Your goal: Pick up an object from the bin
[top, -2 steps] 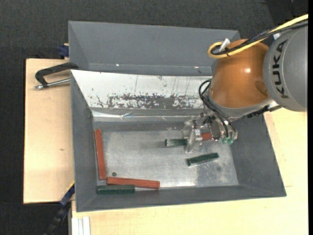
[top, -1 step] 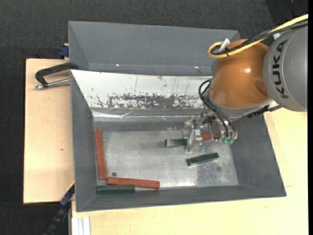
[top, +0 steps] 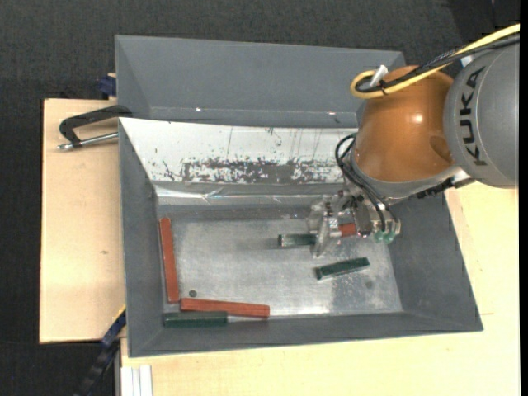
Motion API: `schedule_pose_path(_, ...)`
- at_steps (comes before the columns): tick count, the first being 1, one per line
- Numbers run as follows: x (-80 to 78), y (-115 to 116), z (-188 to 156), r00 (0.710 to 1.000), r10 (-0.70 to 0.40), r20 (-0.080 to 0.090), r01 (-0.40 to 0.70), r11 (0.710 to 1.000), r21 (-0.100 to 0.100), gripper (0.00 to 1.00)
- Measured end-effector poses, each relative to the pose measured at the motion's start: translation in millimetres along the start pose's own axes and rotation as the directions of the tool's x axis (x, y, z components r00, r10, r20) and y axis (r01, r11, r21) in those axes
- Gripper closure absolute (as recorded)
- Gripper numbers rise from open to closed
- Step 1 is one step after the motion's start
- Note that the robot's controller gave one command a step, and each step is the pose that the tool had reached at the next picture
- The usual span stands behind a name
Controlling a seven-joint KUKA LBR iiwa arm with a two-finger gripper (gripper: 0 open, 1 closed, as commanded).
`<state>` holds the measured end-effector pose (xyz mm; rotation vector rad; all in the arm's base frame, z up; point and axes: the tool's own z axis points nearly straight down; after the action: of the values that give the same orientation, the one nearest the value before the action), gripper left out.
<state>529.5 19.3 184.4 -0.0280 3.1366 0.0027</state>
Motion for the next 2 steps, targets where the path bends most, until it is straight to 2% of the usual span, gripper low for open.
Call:
schedule_pose_path(1, 5.9, 1.9, 104.0, 0.996, -0.088, -0.004, 0.088, 0.996, 0.000, 1.00)
schedule_pose_path(2, 5.9, 1.9, 103.9, 0.996, -0.088, -0.004, 0.088, 0.996, 0.000, 1.00)
